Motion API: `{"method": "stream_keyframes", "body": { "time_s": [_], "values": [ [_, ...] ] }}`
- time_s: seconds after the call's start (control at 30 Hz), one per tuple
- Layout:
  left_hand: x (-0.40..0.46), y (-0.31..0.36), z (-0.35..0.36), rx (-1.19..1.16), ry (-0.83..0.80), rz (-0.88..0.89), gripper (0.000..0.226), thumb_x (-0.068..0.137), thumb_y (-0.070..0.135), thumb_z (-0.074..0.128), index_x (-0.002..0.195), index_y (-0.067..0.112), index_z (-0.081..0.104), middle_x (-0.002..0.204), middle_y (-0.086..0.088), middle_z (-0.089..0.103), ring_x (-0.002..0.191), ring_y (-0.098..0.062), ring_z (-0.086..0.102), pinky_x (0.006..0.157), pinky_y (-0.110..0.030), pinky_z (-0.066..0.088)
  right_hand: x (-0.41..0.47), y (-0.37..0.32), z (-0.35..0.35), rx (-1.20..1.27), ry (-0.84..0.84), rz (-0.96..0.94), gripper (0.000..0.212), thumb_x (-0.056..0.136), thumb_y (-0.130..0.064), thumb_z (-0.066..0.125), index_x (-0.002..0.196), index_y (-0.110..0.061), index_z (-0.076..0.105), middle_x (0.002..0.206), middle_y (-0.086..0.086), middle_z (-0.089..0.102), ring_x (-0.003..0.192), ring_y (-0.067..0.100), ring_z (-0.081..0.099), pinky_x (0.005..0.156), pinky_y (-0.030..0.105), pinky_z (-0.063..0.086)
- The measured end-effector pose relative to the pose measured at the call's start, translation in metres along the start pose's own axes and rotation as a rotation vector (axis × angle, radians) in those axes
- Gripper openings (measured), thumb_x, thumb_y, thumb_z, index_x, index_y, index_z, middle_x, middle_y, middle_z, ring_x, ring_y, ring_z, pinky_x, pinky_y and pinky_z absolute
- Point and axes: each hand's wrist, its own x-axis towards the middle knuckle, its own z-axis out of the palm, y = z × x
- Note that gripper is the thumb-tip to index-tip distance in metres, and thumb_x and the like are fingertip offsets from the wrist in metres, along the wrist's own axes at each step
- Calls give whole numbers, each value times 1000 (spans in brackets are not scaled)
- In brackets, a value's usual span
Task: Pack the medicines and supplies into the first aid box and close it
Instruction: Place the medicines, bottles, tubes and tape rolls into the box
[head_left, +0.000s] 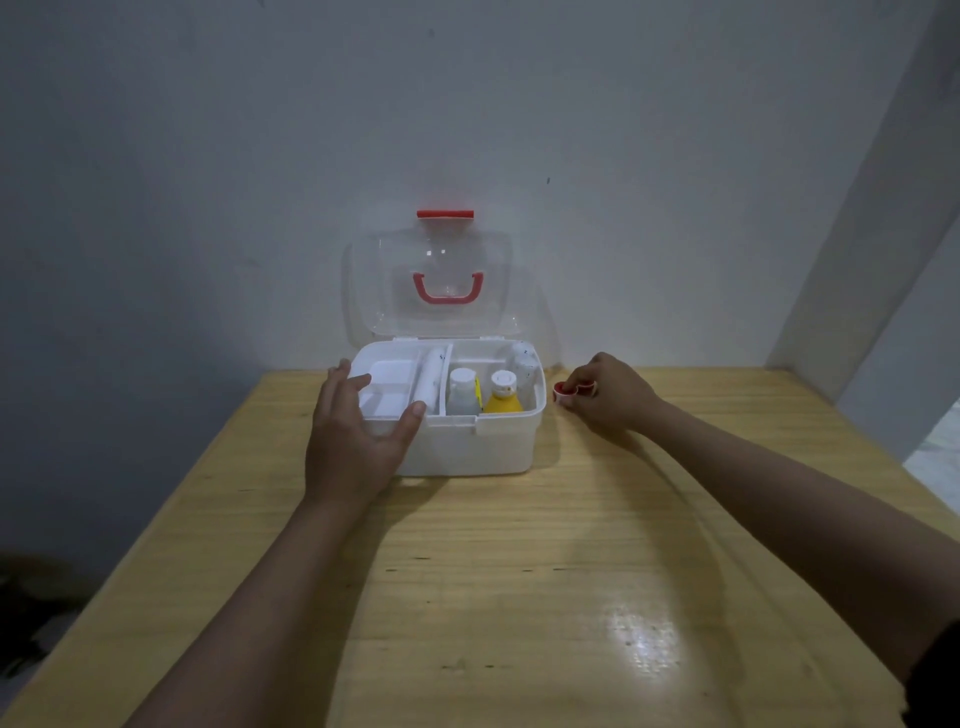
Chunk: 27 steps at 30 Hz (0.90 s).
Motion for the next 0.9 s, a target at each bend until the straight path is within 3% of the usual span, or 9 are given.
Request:
{"method": "stream_keyframes", "body": {
  "time_s": [0.13,0.27,0.4,0.5,0.63,0.9],
  "values": [
    [1,2,-1,-19,-5,-4,64,75,45,71,124,7,52,149,-12,38,139,-25,32,106,-38,35,1,-3,-1,-10,-67,18,28,80,-38,68,97,-17,73,86,-1,55,90,19,60,72,27,42],
    [0,2,-2,-23,-10,-19,66,75,47,70,125,7,52,150,-10,37,140,-24,31,106,-36,34,-3,-10,-10,100,-34,16,27,80,-36,69,96,-14,74,85,1,67,82,12,58,72,22,40],
    [-1,5,-5,-39,-17,-24,71,75,50,69,128,9,48,150,-9,36,140,-23,31,104,-35,34,-11,-26,-34,155,32,-14,25,79,-35,72,93,-14,75,71,-19,56,68,0,54,65,15,39],
    [-1,5,-6,-65,-28,-53,77,73,52,69,134,13,43,151,-6,34,140,-21,31,104,-32,32,-11,-49,-60,178,65,-54,26,78,-35,73,93,-14,74,71,-19,54,69,1,56,71,18,43],
    [1,6,-9,-117,-48,-108,89,68,56,72,141,17,37,151,-2,34,138,-19,33,102,-27,31,-7,-95,-89,183,113,-141,26,78,-38,71,93,-16,74,73,-21,53,68,-3,53,59,8,39],
    [4,2,-15,-154,-162,-142,97,73,59,65,149,18,20,156,-1,24,141,-21,27,106,-33,31,14,-202,-50,96,-98,-349,29,80,-33,70,100,-11,73,100,6,73,81,12,61,79,26,51]
  ]
}}
